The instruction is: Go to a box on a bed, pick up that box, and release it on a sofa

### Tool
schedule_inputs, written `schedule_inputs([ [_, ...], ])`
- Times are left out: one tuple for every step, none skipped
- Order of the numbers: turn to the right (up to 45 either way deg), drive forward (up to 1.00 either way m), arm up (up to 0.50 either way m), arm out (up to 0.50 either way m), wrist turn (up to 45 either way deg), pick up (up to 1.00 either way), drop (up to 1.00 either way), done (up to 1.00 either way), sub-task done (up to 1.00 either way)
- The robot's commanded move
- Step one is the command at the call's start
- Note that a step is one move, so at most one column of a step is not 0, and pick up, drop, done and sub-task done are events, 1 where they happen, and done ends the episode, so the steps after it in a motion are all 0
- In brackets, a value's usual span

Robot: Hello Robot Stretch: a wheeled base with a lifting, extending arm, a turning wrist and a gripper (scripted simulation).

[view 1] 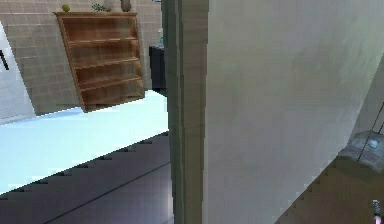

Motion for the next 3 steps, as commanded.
schedule_inputs([
  [0.0,0.00,0.00,0.00,-45.0,0.00,0.00,0.00,0.00],
  [0.0,0.00,0.00,0.00,-9.0,0.00,0.00,0.00,0.00],
  [0.0,0.00,0.00,-0.48,0.0,0.00,0.00,0.00,0.00],
])
